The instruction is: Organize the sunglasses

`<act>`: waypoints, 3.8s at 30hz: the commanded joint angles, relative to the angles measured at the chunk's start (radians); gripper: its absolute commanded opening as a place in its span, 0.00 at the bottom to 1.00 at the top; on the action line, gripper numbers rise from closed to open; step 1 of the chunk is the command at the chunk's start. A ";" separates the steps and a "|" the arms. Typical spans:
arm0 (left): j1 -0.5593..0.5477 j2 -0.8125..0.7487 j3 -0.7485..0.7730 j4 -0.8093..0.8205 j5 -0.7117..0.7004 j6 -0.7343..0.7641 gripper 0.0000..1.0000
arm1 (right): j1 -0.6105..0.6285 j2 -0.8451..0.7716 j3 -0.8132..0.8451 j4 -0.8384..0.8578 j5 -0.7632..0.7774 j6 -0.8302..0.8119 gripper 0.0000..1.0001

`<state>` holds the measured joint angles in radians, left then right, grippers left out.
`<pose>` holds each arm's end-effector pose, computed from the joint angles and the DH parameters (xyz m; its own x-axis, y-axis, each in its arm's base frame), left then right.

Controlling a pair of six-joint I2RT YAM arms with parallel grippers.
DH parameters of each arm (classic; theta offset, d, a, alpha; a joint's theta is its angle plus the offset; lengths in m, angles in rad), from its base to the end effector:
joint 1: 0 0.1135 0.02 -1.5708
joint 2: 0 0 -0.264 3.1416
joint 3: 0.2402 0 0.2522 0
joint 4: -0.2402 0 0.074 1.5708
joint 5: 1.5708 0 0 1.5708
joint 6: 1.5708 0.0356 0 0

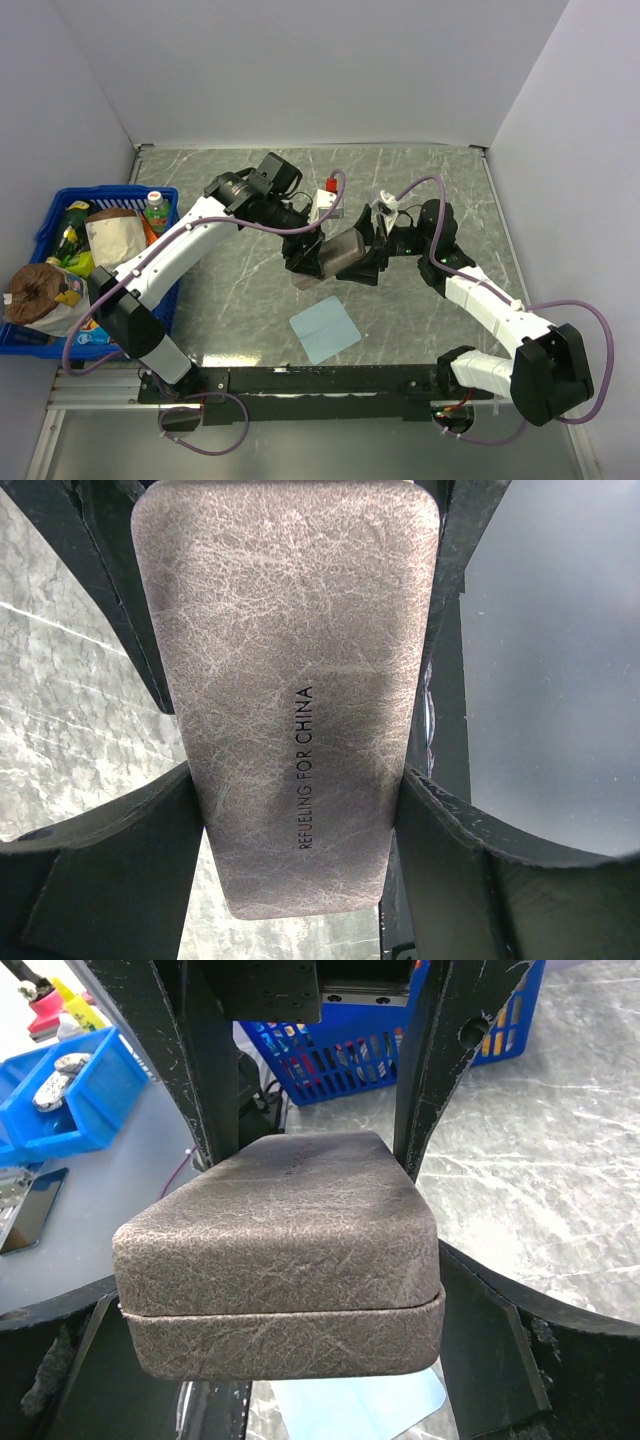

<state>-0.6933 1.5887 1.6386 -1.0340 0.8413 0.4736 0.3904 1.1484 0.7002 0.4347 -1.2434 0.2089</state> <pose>0.2295 -0.2252 0.3682 -0.2310 0.5871 -0.7758 0.9537 -0.0213 -0.3000 0.2128 0.1240 0.3011 -0.2192 -0.0181 -0.9755 -0.9737 -0.0605 0.2199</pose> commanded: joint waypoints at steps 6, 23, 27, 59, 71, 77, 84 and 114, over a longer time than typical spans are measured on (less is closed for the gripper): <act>-0.002 0.013 0.044 0.020 0.065 0.007 0.48 | 0.007 -0.036 -0.010 0.094 -0.014 0.011 0.94; 0.014 0.024 0.063 -0.006 0.096 0.020 0.48 | 0.015 -0.030 -0.010 0.028 -0.054 -0.088 0.89; 0.015 0.021 0.053 -0.005 0.101 0.023 0.48 | 0.016 -0.032 -0.015 0.056 -0.053 -0.059 0.86; 0.025 0.030 0.046 -0.005 0.133 0.017 0.58 | 0.024 -0.042 -0.016 0.076 -0.044 -0.036 0.28; 0.072 0.065 0.015 -0.008 0.234 0.016 0.61 | 0.024 -0.029 0.019 0.038 -0.106 -0.058 0.00; 0.089 0.112 0.018 -0.034 0.309 0.025 0.62 | 0.022 -0.064 -0.001 0.030 -0.120 -0.109 0.00; 0.112 0.186 0.052 -0.100 0.390 0.065 0.63 | 0.025 -0.099 -0.050 0.117 -0.149 -0.100 0.00; 0.242 0.251 0.063 -0.078 0.533 0.011 0.80 | 0.022 -0.141 -0.053 -0.037 -0.278 -0.293 0.00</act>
<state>-0.5030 1.8160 1.6707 -1.2102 1.3922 0.5251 0.3813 1.0592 0.6262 0.4011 -1.2781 -0.0010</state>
